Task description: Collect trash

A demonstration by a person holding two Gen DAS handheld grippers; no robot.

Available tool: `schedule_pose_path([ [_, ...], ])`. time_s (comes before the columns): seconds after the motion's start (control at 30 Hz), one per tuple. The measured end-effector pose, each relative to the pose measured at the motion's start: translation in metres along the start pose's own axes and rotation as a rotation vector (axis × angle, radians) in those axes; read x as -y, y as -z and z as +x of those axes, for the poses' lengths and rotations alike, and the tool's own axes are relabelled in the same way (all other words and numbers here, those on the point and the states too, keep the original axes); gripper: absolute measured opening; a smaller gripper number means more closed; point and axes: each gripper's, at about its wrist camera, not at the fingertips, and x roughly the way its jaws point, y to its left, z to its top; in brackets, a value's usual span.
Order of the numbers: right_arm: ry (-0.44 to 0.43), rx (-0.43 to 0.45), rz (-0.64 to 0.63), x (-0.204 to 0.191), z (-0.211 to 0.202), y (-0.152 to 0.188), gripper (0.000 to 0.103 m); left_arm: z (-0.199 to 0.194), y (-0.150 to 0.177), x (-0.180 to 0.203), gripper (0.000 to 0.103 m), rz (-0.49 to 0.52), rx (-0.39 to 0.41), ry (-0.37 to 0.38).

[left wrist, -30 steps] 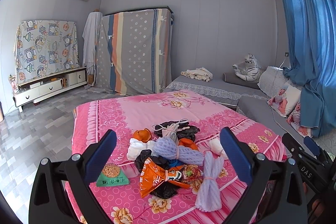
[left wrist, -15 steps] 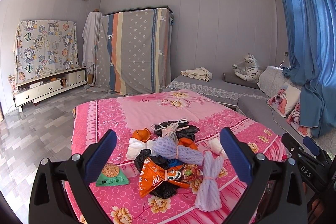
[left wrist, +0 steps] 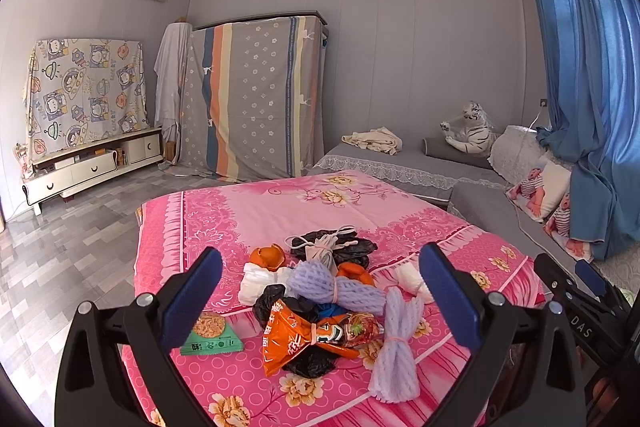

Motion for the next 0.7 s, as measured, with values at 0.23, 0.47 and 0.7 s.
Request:
schedule_pose_path([
  [0.23, 0.0, -0.002, 0.0, 0.0001, 0.0007, 0.0036, 0.095, -0.0011, -0.0001, 0.0003, 0.095, 0.0, 0.0, 0.0],
  [0.47, 0.0, -0.003, 0.001, 0.0003, 0.001, 0.0034, 0.095, -0.0033, -0.001, 0.0009, 0.095, 0.004, 0.0, 0.004],
  [0.7, 0.003, -0.006, 0.008, 0.0009, 0.0019, 0.0092, 0.095, -0.0007, -0.0007, 0.0017, 0.095, 0.004, 0.0, 0.003],
])
